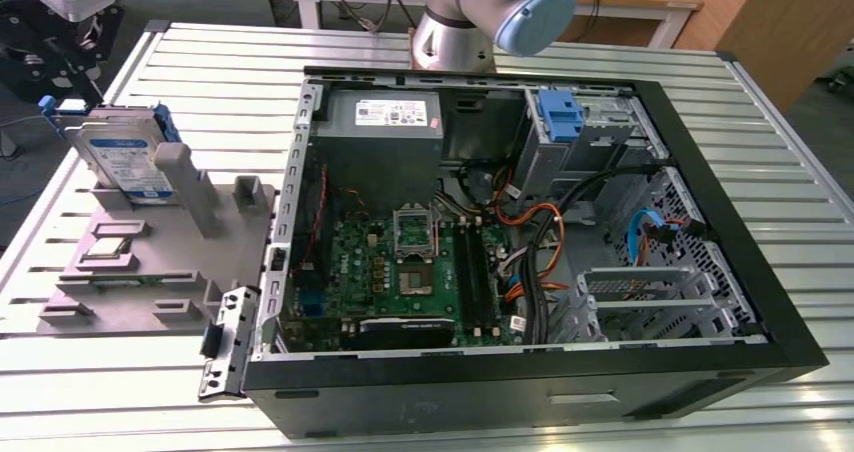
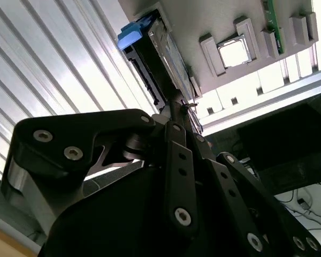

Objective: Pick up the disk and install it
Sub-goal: 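Pick up the disk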

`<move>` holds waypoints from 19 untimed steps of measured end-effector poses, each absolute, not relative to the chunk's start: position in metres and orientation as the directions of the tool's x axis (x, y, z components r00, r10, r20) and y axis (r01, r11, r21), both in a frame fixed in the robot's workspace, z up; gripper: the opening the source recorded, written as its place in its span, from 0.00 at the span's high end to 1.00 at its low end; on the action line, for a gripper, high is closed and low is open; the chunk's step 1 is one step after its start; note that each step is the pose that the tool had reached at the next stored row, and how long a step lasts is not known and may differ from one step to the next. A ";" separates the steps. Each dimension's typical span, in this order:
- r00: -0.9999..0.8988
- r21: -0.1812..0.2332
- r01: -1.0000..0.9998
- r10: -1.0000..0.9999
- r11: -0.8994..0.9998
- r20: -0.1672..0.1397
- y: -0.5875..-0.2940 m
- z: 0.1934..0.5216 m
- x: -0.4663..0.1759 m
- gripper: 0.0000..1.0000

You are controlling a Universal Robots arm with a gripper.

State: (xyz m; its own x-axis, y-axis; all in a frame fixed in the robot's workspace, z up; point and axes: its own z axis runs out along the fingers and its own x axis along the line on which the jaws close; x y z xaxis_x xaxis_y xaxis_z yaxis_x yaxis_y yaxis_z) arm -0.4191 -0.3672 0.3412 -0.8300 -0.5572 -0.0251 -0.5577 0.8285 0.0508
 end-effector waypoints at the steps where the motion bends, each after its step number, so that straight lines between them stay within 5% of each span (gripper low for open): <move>1: -0.825 0.051 -0.565 -0.565 0.823 -0.025 -0.367 0.341 -0.419 0.90; 19: -0.797 0.051 -0.604 -0.603 0.795 -0.025 -0.367 0.341 -0.419 0.90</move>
